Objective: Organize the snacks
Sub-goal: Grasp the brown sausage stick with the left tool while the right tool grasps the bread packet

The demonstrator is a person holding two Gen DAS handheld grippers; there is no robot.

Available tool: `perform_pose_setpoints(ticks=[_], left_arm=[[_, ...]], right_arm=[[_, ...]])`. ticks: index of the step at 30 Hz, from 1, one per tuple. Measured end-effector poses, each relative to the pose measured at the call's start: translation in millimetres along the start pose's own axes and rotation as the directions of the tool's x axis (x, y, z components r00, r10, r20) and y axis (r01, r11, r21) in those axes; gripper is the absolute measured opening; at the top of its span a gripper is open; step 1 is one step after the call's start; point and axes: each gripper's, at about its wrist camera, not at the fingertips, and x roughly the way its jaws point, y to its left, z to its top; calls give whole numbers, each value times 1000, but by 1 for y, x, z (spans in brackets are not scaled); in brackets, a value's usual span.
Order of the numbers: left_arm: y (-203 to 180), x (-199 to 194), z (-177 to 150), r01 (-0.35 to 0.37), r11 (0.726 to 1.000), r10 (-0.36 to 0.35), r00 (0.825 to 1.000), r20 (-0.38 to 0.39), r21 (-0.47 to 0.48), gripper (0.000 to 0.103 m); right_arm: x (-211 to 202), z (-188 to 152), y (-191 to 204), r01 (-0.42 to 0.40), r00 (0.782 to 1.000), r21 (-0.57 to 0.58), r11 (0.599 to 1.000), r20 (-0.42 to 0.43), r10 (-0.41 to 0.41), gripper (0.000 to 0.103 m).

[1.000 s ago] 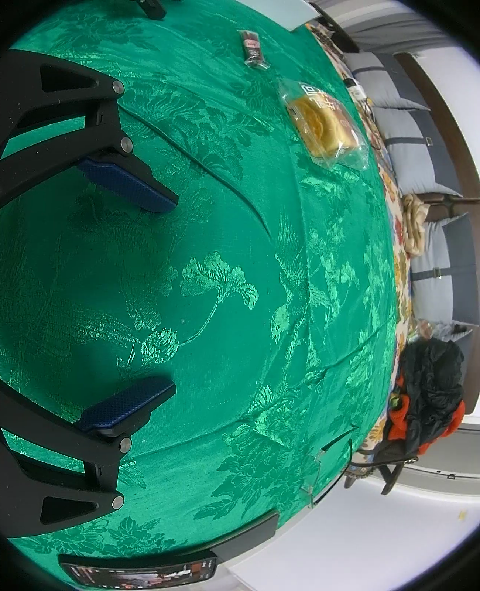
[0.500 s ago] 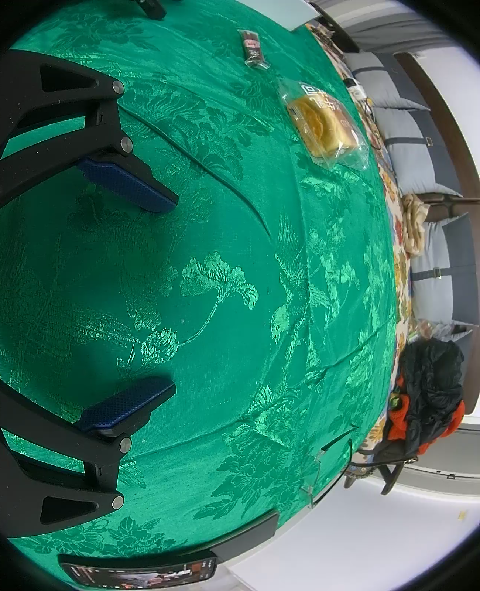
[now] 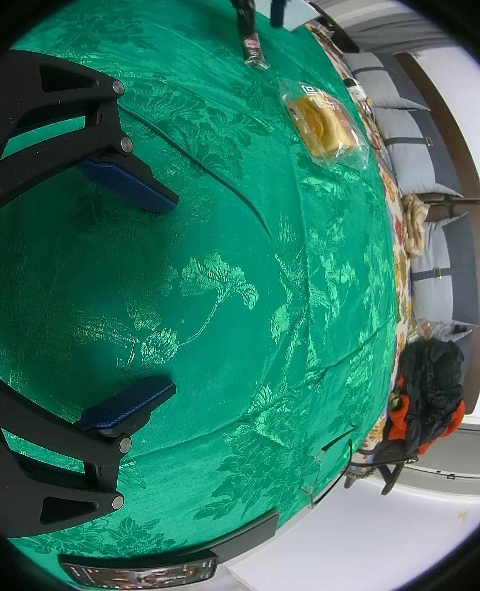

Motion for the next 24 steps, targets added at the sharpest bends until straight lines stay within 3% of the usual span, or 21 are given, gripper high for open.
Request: perform_pose_setpoints(ticks=[2,5,7,10,14,18,21,24], left_arm=[[-4,13,1,40,999,-38,998,-57,32,84],[-3,7,0,97,995,-96,994,-57,12,68],[-2,1,-5,93,996,-93,994,-50,1,40],[-3,-6,-15,71,997,-73,996,-52,-31,22],[-3,-16,-41,52,981,-56,998,-15,-185,18],[6,-34,-89,130,905,-109,991,74,-406,18],[8,-49,-123,143,863,-97,988,119,-485,18],[9,-67,-153,159,830,-87,984,157,-535,18]], right_arm=[[0,0,0,0,1000,0,1000,0,0,93],[0,0,0,0,1000,0,1000,0,0,93],[0,0,0,0,1000,0,1000,0,0,93],[0,0,0,0,1000,0,1000,0,0,93],[0,0,0,-1,1000,1,1000,0,1,93],[0,1,-2,-20,1000,6,1000,0,20,94],[3,29,-1,-205,977,51,977,-50,207,93],[-7,95,34,-333,943,4,943,-23,333,93]])
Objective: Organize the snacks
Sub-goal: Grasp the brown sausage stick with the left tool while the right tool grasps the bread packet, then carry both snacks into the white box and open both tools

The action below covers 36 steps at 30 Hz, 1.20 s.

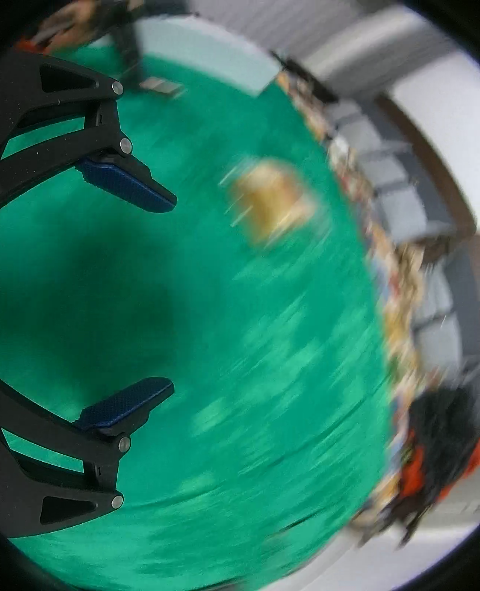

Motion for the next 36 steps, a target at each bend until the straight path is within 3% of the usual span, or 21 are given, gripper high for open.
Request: perform_pose_setpoints(ticks=[2,4,6,9,10,11,17,22,25,27,31,36], left_arm=[[7,-11,-10,14,999,-13,1000,19,-35,18],[12,-26,-18,29,997,-26,999,39,-68,18],[18,-42,-25,43,994,-36,997,62,-102,18],[25,-66,-34,64,989,-51,994,97,-135,18],[27,-76,-36,66,989,-51,992,112,-135,18],[31,-86,-39,67,989,-50,991,128,-135,18],[46,-132,-45,113,981,-77,973,217,-157,18],[67,-169,-38,178,963,-114,951,289,-205,18],[91,-195,-31,175,957,-88,935,344,-231,18],[111,-214,-28,129,960,-30,929,369,-246,18],[160,-245,-26,20,956,97,920,380,-294,18],[226,-266,-33,-115,921,254,902,349,-372,18]], right_arm=[[16,41,32,-59,998,-62,996,-33,57,93],[45,73,59,-74,993,-105,992,-95,64,93],[82,90,82,-32,987,-156,987,-162,6,93],[139,86,98,96,934,-239,966,-315,-170,93],[148,80,101,150,912,-289,946,-328,-245,90],[146,78,102,154,916,-292,944,-316,-248,76],[76,69,104,76,975,-170,982,-194,-109,73],[17,55,158,-97,988,-190,977,-135,72,73],[-7,48,218,-243,967,-227,943,-131,218,73],[-21,44,256,-316,948,-261,912,-131,291,73],[-41,38,347,-468,884,-306,829,-153,442,73],[-34,35,433,-509,859,-361,781,-162,485,73]])
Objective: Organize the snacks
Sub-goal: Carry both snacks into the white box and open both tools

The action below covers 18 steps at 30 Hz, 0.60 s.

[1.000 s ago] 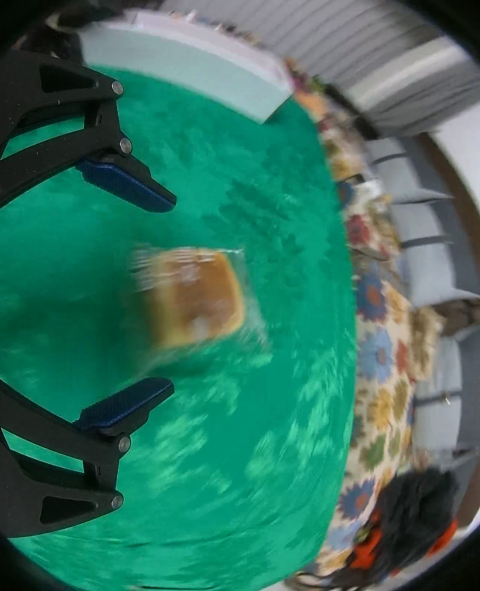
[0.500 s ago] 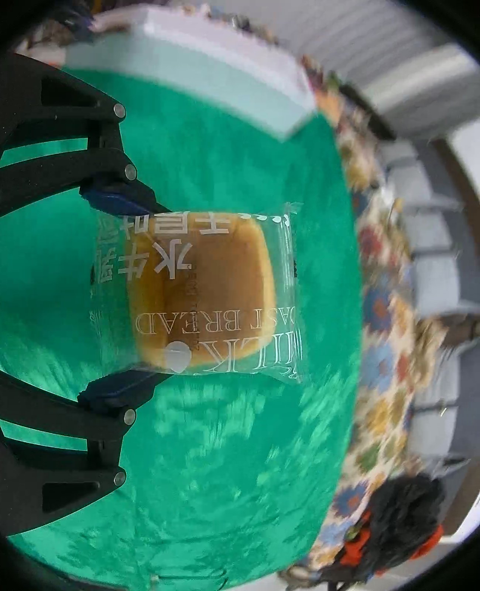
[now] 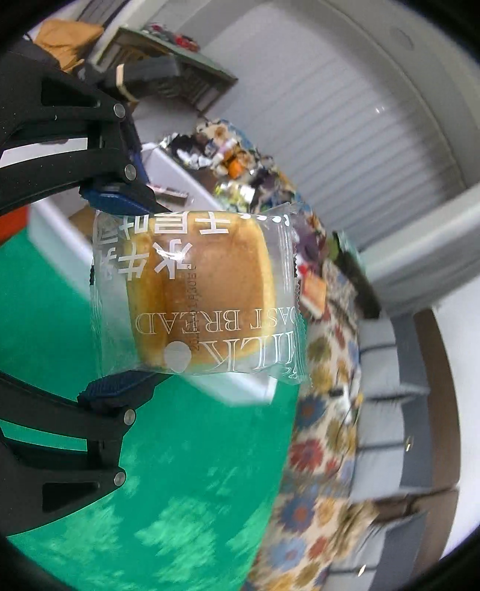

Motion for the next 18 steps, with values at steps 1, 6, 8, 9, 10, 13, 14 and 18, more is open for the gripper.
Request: perform_pose_setpoints(ticks=[1,6,8,9,10,13,14,18], left_arm=[[12,0,2,-31,1000,31,1000,1,-2,18],[42,20,-5,-159,987,160,987,-30,5,31],[49,28,-9,-184,983,183,982,-47,-5,59],[51,26,-13,-202,979,202,979,-34,-9,74],[51,22,-15,-212,977,212,977,-14,-10,80],[47,4,-22,-249,969,249,967,50,0,84],[43,-3,-23,-265,964,264,962,70,3,86],[21,-36,-21,-323,946,321,933,162,-12,102]], right_arm=[[13,5,10,-2,1000,-13,1000,-9,2,73],[88,0,47,-17,993,-23,1000,-116,14,90],[104,-5,51,5,990,-18,1000,-140,-8,90],[106,-9,53,1,990,-17,1000,-142,-3,90],[106,-12,54,-3,990,-18,1000,-140,1,90],[93,-13,58,21,992,-56,998,-119,-28,90],[86,-13,59,34,994,-79,996,-105,-42,90],[68,-11,67,77,994,-138,987,-63,-86,90]])
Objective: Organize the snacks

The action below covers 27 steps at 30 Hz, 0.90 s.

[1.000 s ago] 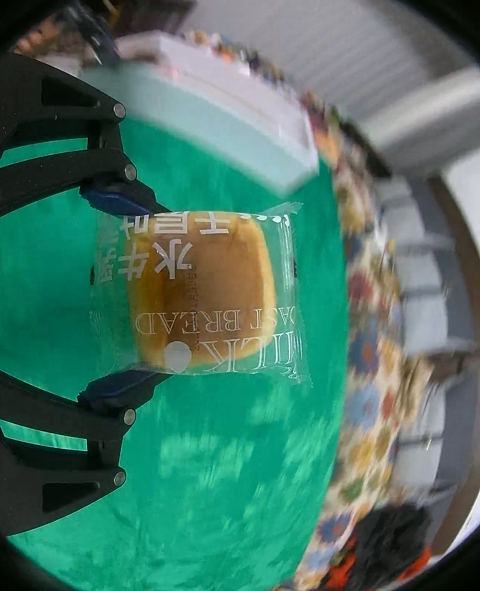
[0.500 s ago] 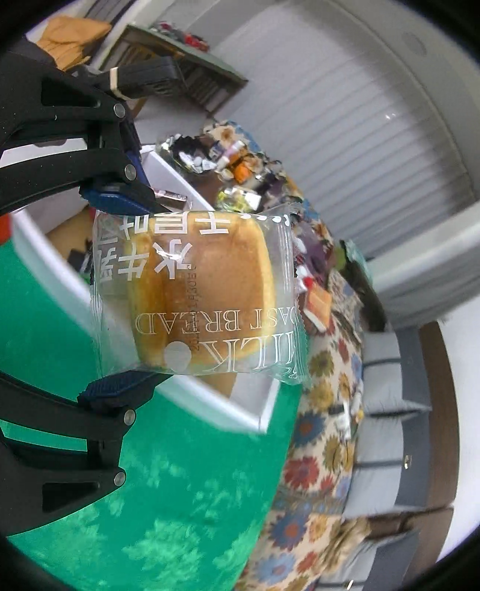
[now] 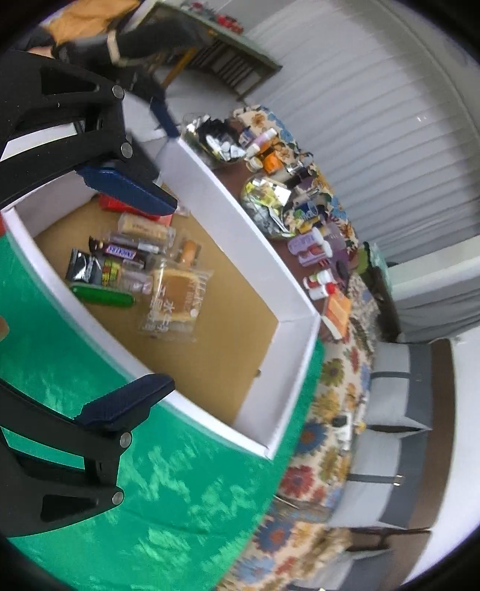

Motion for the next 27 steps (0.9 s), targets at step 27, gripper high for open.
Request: perform_pose_setpoints(ticks=[27], left_arm=[[11,-35,-4,-207,977,206,978,-24,-44,103]], right_arm=[[-6,-32,38,100,994,-123,987,-18,-103,90]])
